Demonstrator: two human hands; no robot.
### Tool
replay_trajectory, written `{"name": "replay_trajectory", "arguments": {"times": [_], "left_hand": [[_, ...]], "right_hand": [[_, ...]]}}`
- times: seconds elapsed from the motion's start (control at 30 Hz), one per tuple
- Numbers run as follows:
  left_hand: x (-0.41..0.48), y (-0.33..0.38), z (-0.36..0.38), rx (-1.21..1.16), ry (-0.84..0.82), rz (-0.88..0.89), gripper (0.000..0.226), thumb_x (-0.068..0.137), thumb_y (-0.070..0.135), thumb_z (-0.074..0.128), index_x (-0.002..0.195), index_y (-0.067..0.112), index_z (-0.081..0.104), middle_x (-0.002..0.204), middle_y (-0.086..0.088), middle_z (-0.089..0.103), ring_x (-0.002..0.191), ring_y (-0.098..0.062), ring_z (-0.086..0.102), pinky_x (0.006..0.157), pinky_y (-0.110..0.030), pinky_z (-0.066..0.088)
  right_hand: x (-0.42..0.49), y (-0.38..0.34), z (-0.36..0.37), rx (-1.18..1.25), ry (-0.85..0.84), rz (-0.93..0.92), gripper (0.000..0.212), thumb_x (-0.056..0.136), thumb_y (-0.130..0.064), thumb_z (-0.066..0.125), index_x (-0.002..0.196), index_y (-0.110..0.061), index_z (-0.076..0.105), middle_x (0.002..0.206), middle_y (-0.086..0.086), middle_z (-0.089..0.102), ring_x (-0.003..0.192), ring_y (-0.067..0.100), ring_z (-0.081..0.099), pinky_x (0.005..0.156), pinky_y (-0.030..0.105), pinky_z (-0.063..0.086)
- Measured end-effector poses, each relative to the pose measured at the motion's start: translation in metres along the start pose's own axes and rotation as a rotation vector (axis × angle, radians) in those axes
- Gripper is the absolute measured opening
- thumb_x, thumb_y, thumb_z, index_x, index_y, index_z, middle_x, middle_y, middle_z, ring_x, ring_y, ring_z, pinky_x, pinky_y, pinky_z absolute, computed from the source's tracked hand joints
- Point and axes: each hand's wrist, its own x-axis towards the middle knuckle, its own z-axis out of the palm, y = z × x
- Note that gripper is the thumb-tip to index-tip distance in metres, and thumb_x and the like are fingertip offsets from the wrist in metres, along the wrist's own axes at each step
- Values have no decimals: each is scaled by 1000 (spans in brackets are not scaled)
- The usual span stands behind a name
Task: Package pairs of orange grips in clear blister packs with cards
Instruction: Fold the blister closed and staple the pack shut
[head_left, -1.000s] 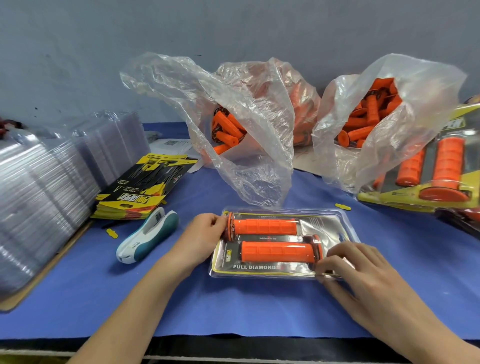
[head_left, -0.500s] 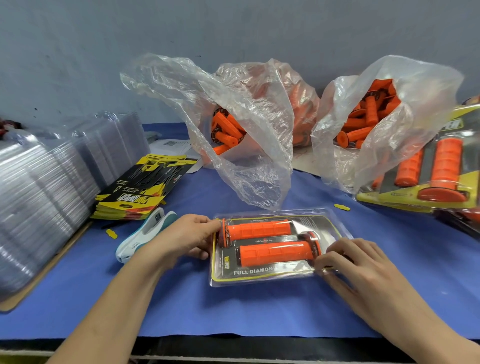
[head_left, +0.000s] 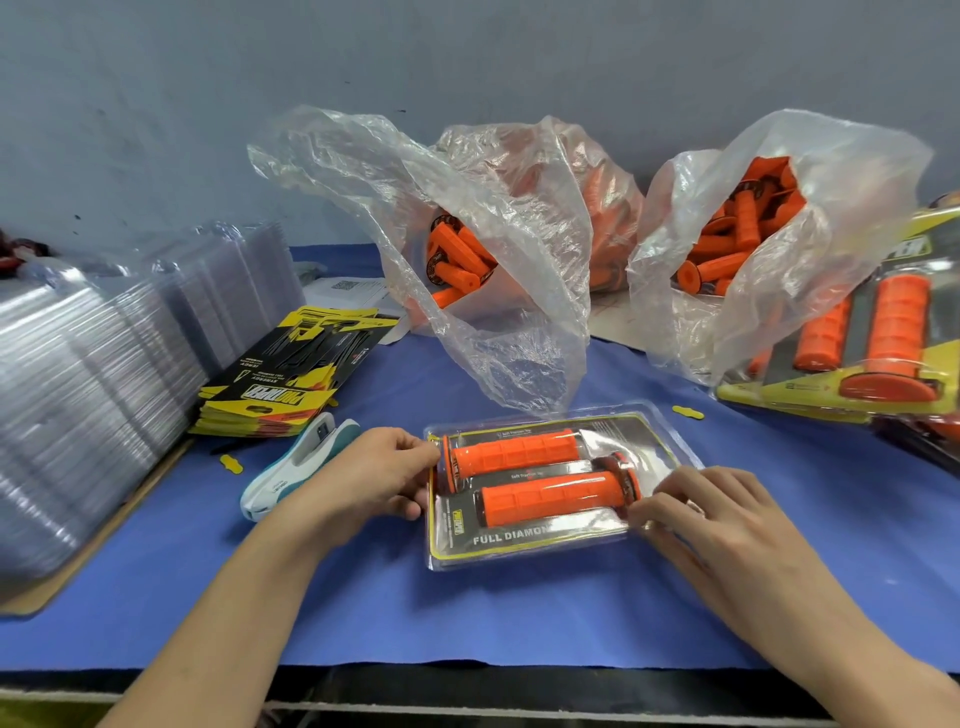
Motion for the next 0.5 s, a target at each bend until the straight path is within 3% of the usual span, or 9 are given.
{"name": "replay_trajectory", "arguments": {"times": [0.13, 0.23, 0.37, 0.5], "left_hand": [[5, 2, 8, 47, 166, 107, 12, 95, 13, 60, 87, 8, 53, 53, -5, 60, 39, -12, 50, 37, -21, 43], [0, 1, 10, -63, 130, 74, 17, 97, 21, 60, 99, 5, 56, 60, -8, 63, 44, -14, 54, 40, -22, 46], [-9, -3, 5, -99, -22, -4, 32, 100, 29, 53, 89, 3, 66, 61, -7, 61, 47, -14, 55, 42, -21, 45], [-4, -4, 1, -72, 58, 1, 30, 99, 31, 54, 86, 5, 60, 57, -4, 63, 46, -15, 58, 41, -23, 46]], "right_hand": [[1, 0, -1, 31, 26, 26, 11, 96, -27, 47, 96, -32, 57, 86, -9, 55, 73, 22, 54, 80, 31, 40], [1, 2, -2, 25, 13, 34, 12, 96, -27, 46, 95, -34, 55, 86, -10, 54, 73, 22, 54, 80, 31, 39], [1, 1, 0, -2, 10, 8, 12, 94, -26, 48, 93, -30, 59, 87, -9, 55, 75, 20, 54, 81, 30, 38], [0, 1, 1, 2, 4, -11, 10, 94, -26, 48, 96, -31, 57, 88, -8, 54, 75, 20, 53, 82, 29, 39]]}}
